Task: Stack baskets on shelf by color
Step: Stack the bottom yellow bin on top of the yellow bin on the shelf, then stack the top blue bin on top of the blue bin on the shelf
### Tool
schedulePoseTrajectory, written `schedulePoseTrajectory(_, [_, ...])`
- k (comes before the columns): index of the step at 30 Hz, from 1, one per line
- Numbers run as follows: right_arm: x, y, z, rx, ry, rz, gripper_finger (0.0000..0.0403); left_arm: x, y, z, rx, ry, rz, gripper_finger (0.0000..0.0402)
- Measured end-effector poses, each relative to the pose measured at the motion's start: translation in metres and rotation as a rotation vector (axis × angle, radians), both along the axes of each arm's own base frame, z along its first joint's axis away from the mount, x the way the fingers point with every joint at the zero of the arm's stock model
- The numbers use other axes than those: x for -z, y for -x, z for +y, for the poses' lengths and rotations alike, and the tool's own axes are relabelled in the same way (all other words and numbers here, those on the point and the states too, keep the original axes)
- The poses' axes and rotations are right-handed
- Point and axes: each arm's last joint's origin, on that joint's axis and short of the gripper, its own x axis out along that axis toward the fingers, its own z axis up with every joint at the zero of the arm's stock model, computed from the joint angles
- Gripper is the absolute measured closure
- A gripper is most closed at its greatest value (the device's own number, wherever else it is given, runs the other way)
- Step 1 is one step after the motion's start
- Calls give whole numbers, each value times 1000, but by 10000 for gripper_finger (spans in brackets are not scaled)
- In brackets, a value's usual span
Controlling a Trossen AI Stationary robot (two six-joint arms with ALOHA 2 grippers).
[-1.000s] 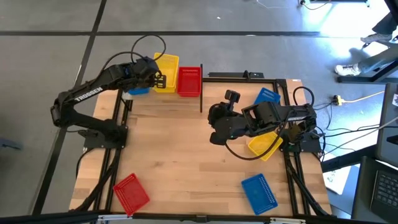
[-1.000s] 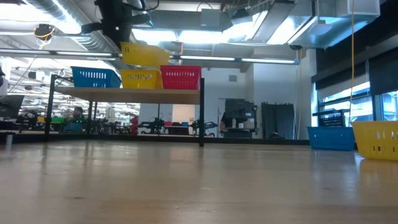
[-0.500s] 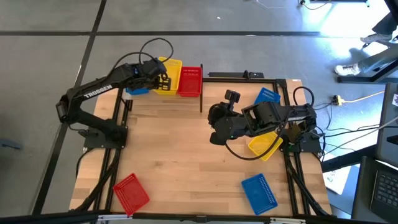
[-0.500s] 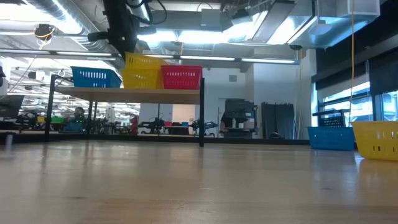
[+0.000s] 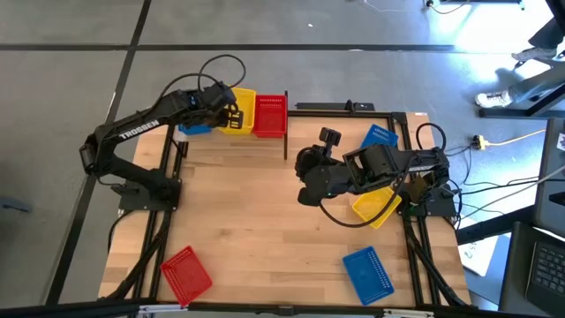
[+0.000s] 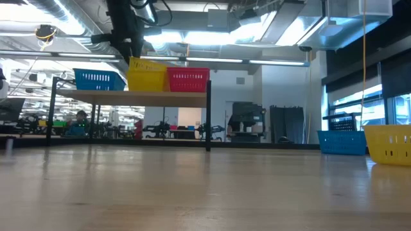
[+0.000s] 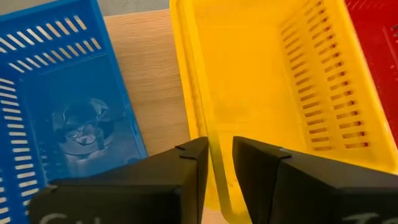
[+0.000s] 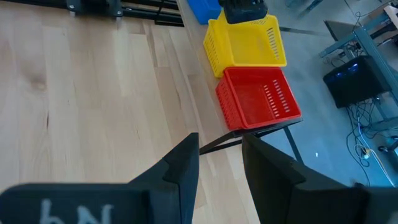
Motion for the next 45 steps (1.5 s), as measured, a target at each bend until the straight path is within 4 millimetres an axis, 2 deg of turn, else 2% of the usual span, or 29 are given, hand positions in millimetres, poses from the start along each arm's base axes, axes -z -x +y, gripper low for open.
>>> schedulePoseTrajectory(4, [-1,0,-1,25,33,-10,280,-3,3,-1,1,-6,-10,332])
schedulePoseTrajectory(8, [-1,0,-2,35,46,-13,280,-14,14,-8,-1,-53,-34,335])
schedulePoseTrajectory(16, [-2,5,-2,17,14,3,280,-37,33,-30,59,-205,-36,331])
schedulePoseTrajectory(22, [-13,35,-12,67,-60,45,280,-50,36,-60,294,-282,-45,331])
schedulePoseTrajectory(27, [-26,55,-23,30,-240,21,280,-51,28,-91,513,-289,-41,331])
schedulePoseTrajectory(31, [-30,63,-33,78,-281,-9,280,-51,24,-113,633,-286,-64,331])
schedulePoseTrajectory(36, [-14,82,-50,190,-366,27,280,-49,19,-138,719,-264,-97,331])
schedulePoseTrajectory(41, [25,109,-74,434,-435,81,280,-50,21,-157,772,-243,-151,331])
schedulePoseTrajectory(45, [56,128,-99,717,-495,54,280,-52,22,-167,775,-247,-194,331])
